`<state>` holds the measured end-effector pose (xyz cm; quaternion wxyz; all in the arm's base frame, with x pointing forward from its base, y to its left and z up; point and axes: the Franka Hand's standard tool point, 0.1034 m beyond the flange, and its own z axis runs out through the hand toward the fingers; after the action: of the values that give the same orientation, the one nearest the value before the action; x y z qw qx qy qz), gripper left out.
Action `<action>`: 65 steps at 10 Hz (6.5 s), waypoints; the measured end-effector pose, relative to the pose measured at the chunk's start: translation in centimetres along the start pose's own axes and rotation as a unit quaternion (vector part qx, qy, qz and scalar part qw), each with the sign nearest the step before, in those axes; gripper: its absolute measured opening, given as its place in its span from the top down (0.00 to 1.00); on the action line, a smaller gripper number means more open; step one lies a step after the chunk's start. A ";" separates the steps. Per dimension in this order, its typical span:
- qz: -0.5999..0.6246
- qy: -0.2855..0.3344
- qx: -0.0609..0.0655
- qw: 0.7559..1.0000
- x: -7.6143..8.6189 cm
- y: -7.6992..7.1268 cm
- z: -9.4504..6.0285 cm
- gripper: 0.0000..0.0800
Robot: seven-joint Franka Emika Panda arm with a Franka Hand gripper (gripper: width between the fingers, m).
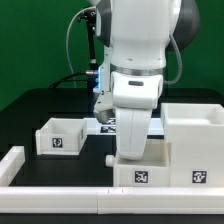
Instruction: Assemble drawer
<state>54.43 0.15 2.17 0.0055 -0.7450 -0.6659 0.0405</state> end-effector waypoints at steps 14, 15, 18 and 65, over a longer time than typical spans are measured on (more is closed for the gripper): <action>-0.085 0.008 -0.025 0.996 -2.0 -0.5 0.8 0.95; -0.085 0.008 -0.026 0.996 -1.9 -0.4 0.8 0.95; -0.072 0.008 -0.023 0.997 -1.2 0.3 1.1 0.95; 0.082 0.101 0.012 0.991 2.3 1.2 0.3 0.19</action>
Offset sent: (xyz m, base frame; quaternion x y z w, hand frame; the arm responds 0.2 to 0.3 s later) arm 0.0048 0.0094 -0.0056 -0.0156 0.0057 -0.0015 0.9999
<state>55.90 2.31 1.64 0.0786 -0.7973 -0.5979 -0.0265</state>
